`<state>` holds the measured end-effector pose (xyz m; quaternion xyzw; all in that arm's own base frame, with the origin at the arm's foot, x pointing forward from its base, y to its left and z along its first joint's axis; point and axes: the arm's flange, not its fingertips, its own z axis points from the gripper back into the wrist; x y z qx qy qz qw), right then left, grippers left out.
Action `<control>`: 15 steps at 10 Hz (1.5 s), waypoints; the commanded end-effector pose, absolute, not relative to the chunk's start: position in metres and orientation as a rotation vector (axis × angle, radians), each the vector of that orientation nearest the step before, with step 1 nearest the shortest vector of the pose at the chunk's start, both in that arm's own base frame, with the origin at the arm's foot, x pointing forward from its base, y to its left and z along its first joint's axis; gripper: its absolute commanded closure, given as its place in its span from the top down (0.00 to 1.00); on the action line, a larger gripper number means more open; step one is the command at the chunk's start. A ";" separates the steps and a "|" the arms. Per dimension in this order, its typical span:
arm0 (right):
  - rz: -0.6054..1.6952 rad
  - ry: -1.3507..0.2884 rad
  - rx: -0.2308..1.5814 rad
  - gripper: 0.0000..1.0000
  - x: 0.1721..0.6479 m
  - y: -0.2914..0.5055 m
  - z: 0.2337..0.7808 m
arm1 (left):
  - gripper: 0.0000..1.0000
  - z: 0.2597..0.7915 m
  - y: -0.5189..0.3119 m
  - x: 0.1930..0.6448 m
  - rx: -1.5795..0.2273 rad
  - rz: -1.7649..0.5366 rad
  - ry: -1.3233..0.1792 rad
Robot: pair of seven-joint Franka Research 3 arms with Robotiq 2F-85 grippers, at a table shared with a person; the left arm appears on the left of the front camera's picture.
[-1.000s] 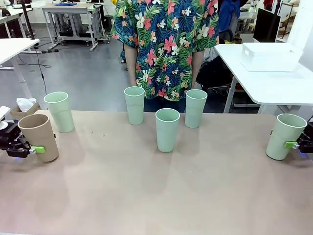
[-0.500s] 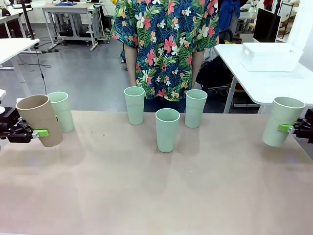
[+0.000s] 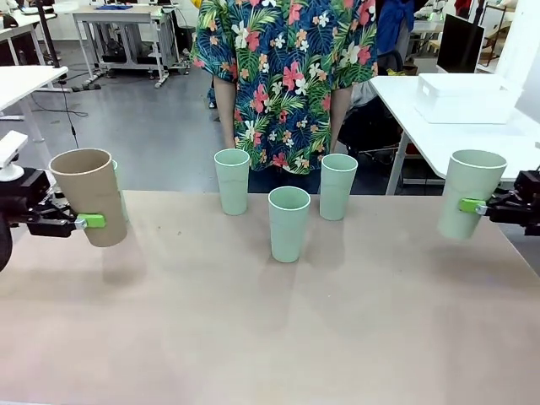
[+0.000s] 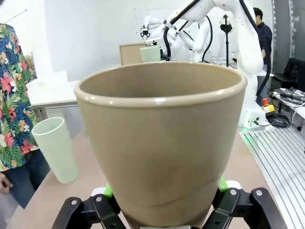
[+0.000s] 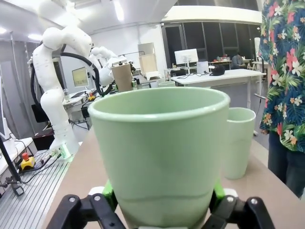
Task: Stack the cups and store them in the basket.
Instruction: Pick up two Reusable plastic cups , one in each hand.
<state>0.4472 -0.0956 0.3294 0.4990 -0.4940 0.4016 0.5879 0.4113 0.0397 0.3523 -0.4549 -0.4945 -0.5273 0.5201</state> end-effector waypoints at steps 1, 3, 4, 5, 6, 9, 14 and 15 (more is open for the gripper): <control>0.869 -1.172 1.167 0.86 0.440 -0.071 0.342 | 0.83 0.371 0.025 0.404 -1.080 -1.214 -1.191; 0.863 -1.216 1.179 0.86 0.436 -0.056 0.338 | 0.83 0.375 0.016 0.405 -1.091 -1.195 -1.173; 0.869 -1.231 1.192 0.86 0.433 -0.051 0.335 | 0.83 0.373 0.015 0.407 -1.107 -1.191 -1.164; 0.879 -1.235 1.198 0.86 0.431 -0.049 0.334 | 0.83 0.372 0.016 0.408 -1.114 -1.189 -1.161; 0.888 -1.236 1.196 0.86 0.430 -0.047 0.334 | 0.83 0.372 0.018 0.410 -1.123 -1.186 -1.160; 0.883 -1.237 1.191 0.86 0.430 -0.047 0.333 | 0.83 0.375 0.026 0.415 -1.107 -1.167 -1.156; 0.890 -1.198 1.208 0.86 0.432 -0.054 0.329 | 0.83 0.367 0.025 0.410 -1.103 -1.208 -1.145; 0.890 -1.198 1.208 0.86 0.432 -0.054 0.329 | 0.83 0.367 0.025 0.410 -1.103 -1.208 -1.145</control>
